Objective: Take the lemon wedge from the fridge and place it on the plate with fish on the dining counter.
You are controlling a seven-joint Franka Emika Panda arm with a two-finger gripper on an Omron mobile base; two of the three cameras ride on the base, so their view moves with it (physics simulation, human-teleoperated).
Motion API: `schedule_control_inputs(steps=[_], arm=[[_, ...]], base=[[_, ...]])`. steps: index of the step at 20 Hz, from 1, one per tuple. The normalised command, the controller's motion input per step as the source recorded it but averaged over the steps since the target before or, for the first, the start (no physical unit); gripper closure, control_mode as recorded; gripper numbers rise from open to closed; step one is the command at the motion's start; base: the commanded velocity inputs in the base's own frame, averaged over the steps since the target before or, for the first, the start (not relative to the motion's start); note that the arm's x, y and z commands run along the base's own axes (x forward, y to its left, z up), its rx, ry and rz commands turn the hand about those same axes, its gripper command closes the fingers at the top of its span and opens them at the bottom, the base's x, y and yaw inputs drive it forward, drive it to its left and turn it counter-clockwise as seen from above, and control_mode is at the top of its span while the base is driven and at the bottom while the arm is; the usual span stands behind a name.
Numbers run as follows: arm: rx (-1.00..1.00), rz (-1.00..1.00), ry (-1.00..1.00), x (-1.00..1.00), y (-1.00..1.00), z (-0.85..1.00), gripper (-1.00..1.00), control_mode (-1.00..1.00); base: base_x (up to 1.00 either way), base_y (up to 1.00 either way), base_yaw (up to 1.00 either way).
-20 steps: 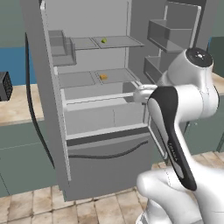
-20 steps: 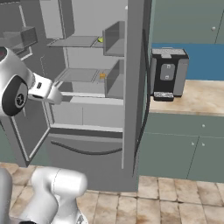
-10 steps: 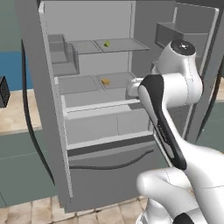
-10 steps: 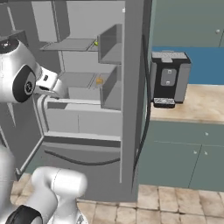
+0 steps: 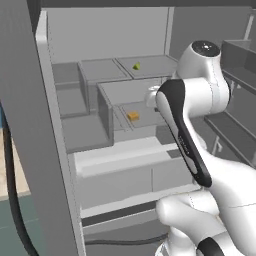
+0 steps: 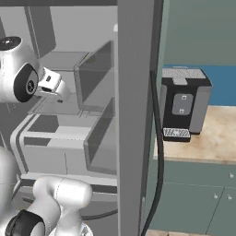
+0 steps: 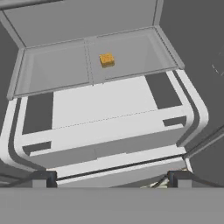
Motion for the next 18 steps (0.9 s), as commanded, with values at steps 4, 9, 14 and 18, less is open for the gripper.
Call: schedule_control_inputs(steps=[4,9,14,18], arm=[[0.00,0.00,0.00,0.00,0.00,0.00,-1.00,1.00],[0.00,-0.01,-0.01,0.04,0.00,0.09,-1.00,-1.00],[0.00,-0.01,-0.27,0.00,0.00,0.77,-1.00,-1.00],[0.00,-0.08,-0.22,0.30,0.00,0.63,-1.00,-1.00]], base=[[0.83,0.01,-0.02],[0.34,0.00,-0.02],[0.00,0.00,0.00],[0.00,0.00,0.00]])
